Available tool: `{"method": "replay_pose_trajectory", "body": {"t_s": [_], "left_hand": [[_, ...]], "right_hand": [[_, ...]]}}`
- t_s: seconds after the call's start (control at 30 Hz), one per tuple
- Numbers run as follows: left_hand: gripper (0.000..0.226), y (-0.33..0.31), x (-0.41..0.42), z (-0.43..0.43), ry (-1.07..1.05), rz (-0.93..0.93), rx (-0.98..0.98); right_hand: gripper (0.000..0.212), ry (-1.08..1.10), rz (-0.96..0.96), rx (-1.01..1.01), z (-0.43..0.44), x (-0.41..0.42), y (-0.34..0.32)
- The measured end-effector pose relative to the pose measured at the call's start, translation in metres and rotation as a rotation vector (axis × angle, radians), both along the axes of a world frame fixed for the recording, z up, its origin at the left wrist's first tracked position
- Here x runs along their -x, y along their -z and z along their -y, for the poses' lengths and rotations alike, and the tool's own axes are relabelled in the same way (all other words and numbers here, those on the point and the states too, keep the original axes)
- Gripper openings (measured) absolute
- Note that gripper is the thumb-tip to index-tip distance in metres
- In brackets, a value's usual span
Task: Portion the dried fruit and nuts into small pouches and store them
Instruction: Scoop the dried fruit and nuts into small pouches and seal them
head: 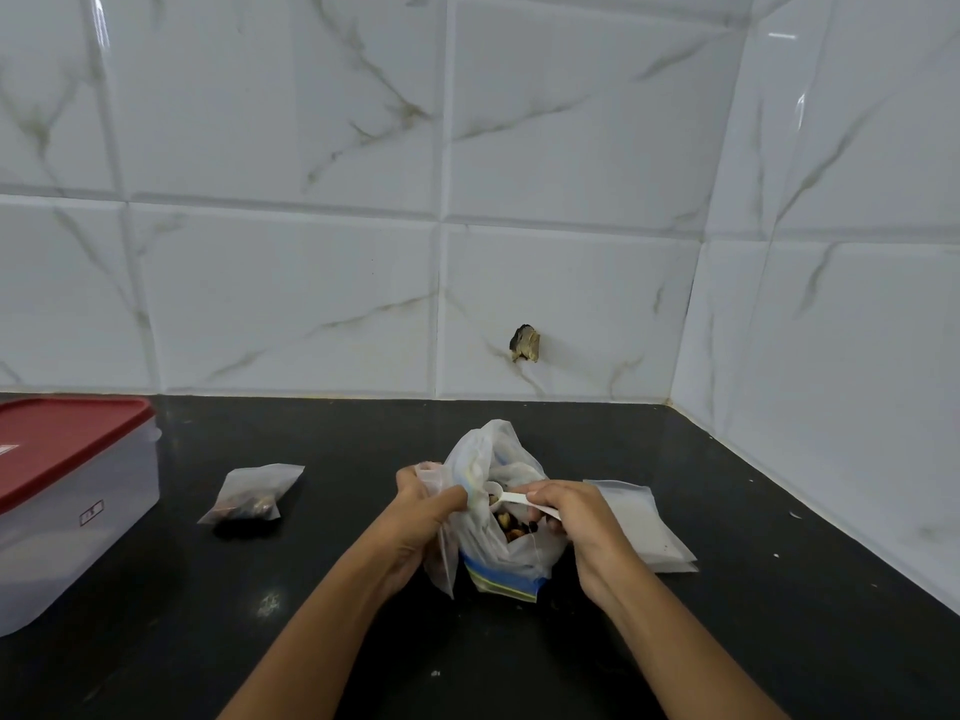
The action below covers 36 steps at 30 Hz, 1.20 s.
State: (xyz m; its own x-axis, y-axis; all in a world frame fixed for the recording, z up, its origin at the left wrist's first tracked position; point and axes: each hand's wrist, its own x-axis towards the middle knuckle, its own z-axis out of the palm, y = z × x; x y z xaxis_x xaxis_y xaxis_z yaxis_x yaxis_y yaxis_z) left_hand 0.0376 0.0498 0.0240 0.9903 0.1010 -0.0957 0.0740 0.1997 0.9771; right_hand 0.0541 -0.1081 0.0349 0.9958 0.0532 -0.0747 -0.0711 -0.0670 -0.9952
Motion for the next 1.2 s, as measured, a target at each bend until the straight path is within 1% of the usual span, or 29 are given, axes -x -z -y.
{"method": "replay_pose_trajectory", "body": {"t_s": [0.07,0.23,0.33,0.43,0.53,0.6,0.67,0.77,0.87,0.93,1.03,1.1,1.13,1.2], "left_hand": [[0.044,0.000,-0.001,-0.001,-0.014,0.003,-0.020],[0.049,-0.003,-0.002,-0.006,-0.054,-0.004,-0.129],[0.051,-0.009,0.000,-0.010,-0.160,0.061,-0.286],[0.067,-0.020,0.004,-0.010,-0.245,0.203,-0.479],[0.069,-0.027,0.009,-0.006,-0.149,0.301,-0.593],[0.067,-0.026,0.010,-0.003,-0.071,0.299,-0.649],[0.066,-0.024,0.010,-0.002,-0.024,0.278,-0.683],[0.063,-0.022,0.010,-0.002,-0.003,0.279,-0.690],[0.060,-0.022,0.011,-0.002,-0.003,0.311,-0.679],[0.059,-0.022,0.011,-0.002,-0.006,0.334,-0.672],[0.058,-0.019,0.010,-0.002,-0.018,0.362,-0.646],[0.058,-0.018,0.009,-0.003,-0.020,0.370,-0.615],[0.057,-0.018,0.009,-0.003,-0.020,0.373,-0.597],[0.056,-0.017,0.009,-0.003,-0.021,0.381,-0.558]], "right_hand": [[0.031,0.010,-0.014,-0.023,0.000,0.001,-0.001],[0.022,0.103,-0.060,-0.040,0.006,-0.003,-0.002],[0.021,0.125,-0.061,-0.051,0.008,-0.006,-0.006],[0.027,0.121,-0.053,-0.041,0.010,-0.005,-0.013],[0.027,0.102,0.030,-0.072,0.011,0.001,-0.017],[0.025,0.109,0.092,-0.122,0.012,0.007,-0.020],[0.021,0.072,0.161,-0.165,0.012,0.014,-0.025],[0.025,-0.002,0.253,-0.161,0.009,0.024,-0.031],[0.029,-0.066,0.355,-0.078,0.002,0.027,-0.029],[0.032,-0.102,0.463,0.027,0.000,0.028,-0.028],[0.027,-0.112,0.716,0.240,-0.001,0.027,-0.023],[0.022,-0.069,0.924,0.417,-0.003,0.023,-0.018],[0.024,-0.049,1.019,0.514,-0.003,0.020,-0.015],[0.030,-0.014,1.137,0.664,-0.003,0.016,-0.011]]}}
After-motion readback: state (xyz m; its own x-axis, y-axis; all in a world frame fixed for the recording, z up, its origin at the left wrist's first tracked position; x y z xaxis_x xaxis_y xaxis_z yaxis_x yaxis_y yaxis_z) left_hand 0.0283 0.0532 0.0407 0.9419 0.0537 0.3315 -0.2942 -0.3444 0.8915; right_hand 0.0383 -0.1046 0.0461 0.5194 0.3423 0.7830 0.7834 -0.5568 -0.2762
